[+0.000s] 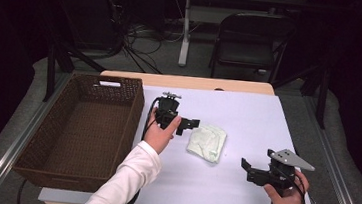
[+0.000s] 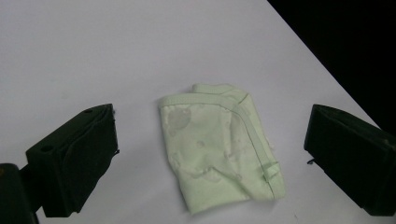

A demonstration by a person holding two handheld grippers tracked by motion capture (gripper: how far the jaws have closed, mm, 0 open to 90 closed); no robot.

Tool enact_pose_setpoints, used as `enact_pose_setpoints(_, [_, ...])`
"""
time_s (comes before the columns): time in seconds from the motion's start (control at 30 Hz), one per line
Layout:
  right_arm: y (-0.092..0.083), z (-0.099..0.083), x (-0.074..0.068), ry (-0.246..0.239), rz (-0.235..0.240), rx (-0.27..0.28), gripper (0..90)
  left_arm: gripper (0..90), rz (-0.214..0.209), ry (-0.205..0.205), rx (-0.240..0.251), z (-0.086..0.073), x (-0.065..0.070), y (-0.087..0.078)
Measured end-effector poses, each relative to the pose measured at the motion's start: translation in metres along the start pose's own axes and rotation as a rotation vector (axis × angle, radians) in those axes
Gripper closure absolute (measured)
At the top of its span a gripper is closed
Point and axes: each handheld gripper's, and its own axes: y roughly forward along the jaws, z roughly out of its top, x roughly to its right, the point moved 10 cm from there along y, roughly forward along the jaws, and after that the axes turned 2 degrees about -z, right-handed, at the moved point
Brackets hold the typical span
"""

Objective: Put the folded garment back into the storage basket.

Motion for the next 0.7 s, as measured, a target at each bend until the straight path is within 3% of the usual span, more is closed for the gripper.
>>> enact_pose_setpoints(0.07, [0.0,0.0,0.0,0.001,0.003,-0.003,2.4,2.9,-0.001,-0.019,-0.012,-0.002,0.0,0.006])
enact_pose_setpoints(0.3, [0.0,0.0,0.0,0.001,0.003,-0.004,2.5,2.9,0.004,-0.026,-0.038,-0.004,-0.001,0.014])
enact_pose_setpoints(0.5, [0.0,0.0,0.0,0.004,0.004,-0.003,2.7,2.9,0.035,-0.021,-0.086,-0.012,-0.004,0.025])
enact_pose_setpoints(0.7, [0.0,0.0,0.0,0.003,0.004,-0.003,2.8,2.9,0.032,-0.043,-0.086,-0.013,-0.005,0.031])
